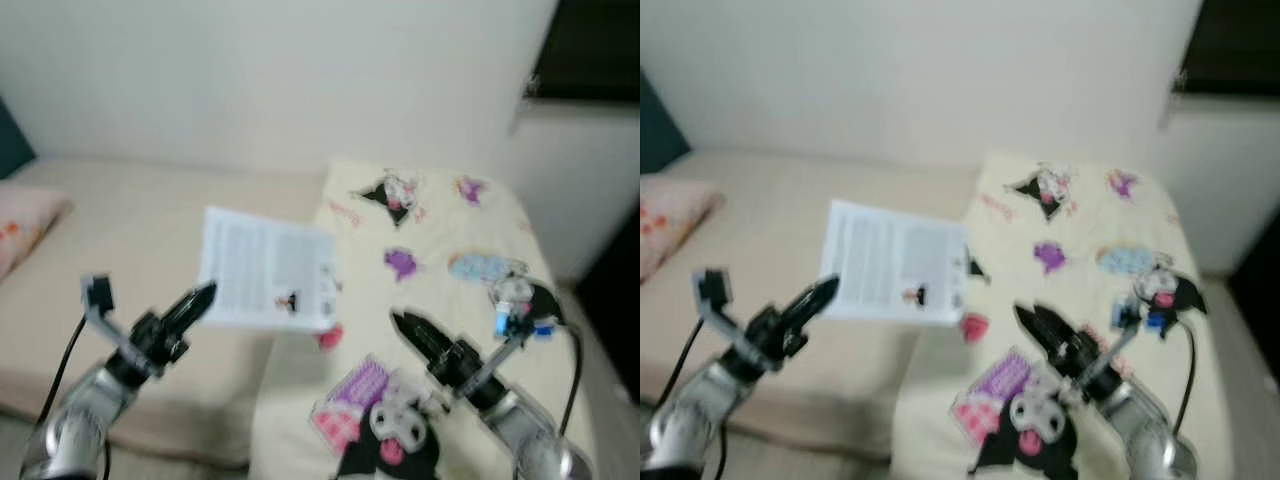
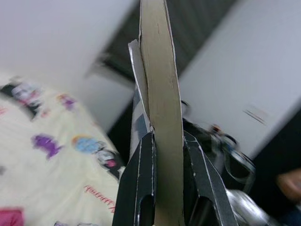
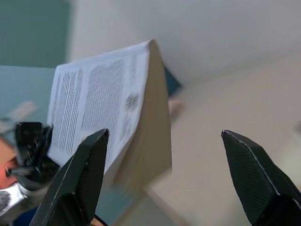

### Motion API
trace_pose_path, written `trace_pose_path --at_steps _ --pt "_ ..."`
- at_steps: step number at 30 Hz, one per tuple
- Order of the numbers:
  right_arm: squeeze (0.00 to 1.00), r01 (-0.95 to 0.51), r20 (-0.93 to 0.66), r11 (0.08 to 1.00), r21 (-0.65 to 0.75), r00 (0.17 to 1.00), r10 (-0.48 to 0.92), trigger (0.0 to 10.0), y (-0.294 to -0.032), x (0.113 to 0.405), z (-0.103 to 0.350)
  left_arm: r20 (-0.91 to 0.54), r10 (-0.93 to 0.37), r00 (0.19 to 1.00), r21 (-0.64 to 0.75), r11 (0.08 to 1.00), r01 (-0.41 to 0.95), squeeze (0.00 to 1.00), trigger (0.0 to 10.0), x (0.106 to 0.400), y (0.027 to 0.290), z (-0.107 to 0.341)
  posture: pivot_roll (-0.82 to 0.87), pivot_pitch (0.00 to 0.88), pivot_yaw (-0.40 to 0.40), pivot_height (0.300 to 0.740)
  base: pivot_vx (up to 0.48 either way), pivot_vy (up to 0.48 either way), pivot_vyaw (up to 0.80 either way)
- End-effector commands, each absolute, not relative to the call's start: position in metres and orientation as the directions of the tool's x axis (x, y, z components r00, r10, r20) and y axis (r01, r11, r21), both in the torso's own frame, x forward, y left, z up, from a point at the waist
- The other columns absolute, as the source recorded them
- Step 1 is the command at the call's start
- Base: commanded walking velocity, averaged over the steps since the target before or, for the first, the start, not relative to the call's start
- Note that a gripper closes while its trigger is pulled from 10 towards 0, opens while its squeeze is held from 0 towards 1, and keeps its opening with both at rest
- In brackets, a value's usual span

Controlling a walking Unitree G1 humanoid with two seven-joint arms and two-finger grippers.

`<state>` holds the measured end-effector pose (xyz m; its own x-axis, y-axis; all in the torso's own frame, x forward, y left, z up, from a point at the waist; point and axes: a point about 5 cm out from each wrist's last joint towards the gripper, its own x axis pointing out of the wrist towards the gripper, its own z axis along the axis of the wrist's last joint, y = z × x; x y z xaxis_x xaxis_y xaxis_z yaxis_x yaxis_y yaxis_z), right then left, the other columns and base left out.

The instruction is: Clean up the room

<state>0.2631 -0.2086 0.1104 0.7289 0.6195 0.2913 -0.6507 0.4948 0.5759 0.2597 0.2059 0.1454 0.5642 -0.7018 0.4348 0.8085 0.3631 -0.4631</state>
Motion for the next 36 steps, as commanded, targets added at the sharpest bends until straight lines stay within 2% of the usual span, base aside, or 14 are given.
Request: trace_pose_path --at_steps 1,3,10,16,23,25,29,36 --pt "0.0 -0.698 0.357 0.426 0.577 0.683 0.637 10.0 -0.205 0.26 0.12 0.456 -0.729 0.511 -0.411 0.337 0.847 0.0 10.0 0.256 0.209 0.157 -0.06 0.021 -0.015 0.721 0.0 0.0 0.74" --pt "0.0 -0.772 0.484 0.35 0.53 0.615 0.622 10.0 -0.213 0.255 0.147 0.466 -0.769 0.437 -0.354 0.291 0.889 0.0 10.0 0.255 0.206 0.17 -0.07 0.016 -0.015 0.721 0.0 0.0 0.73" --pt "0.0 -0.834 0.597 0.249 0.493 0.532 0.601 10.0 -0.216 0.247 0.167 0.479 -0.794 0.374 -0.331 0.232 0.915 0.0 10.0 0.251 0.199 0.181 -0.07 0.008 -0.014 0.721 0.0 0.0 0.73" --pt "0.0 -0.824 0.538 0.236 0.515 0.525 0.659 10.0 -0.206 0.246 0.162 0.491 -0.811 0.318 -0.31 0.179 0.934 0.0 10.0 0.247 0.193 0.187 -0.08 0.001 -0.017 0.721 0.0 0.0 0.48" --pt "0.0 -0.825 0.574 0.263 0.5 0.543 0.613 10.0 -0.212 0.254 0.174 0.486 -0.836 0.253 -0.286 0.121 0.951 0.0 10.0 0.242 0.182 0.193 -0.07 0.0 -0.025 0.721 0.0 0.0 0.0" --pt "0.0 -0.846 0.606 0.248 0.473 0.516 0.605 10.0 -0.212 0.255 0.186 0.487 -0.847 0.216 -0.282 0.081 0.956 0.0 10.0 0.238 0.177 0.194 -0.07 0.0 -0.024 0.721 0.0 0.0 0.0" --pt "0.0 -0.857 0.61 0.234 0.458 0.495 0.619 10.0 -0.21 0.254 0.19 0.485 -0.85 0.207 -0.284 0.071 0.956 0.0 10.0 0.237 0.175 0.194 -0.07 0.0 -0.024 0.721 0.0 0.0 0.0" --pt "0.0 -0.854 0.429 0.198 0.481 0.426 0.796 10.0 -0.187 0.245 0.172 0.504 -0.846 0.174 -0.266 0.041 0.963 0.0 10.0 0.238 0.168 0.198 -0.08 0.0 -0.023 0.721 0.0 0.0 0.0"
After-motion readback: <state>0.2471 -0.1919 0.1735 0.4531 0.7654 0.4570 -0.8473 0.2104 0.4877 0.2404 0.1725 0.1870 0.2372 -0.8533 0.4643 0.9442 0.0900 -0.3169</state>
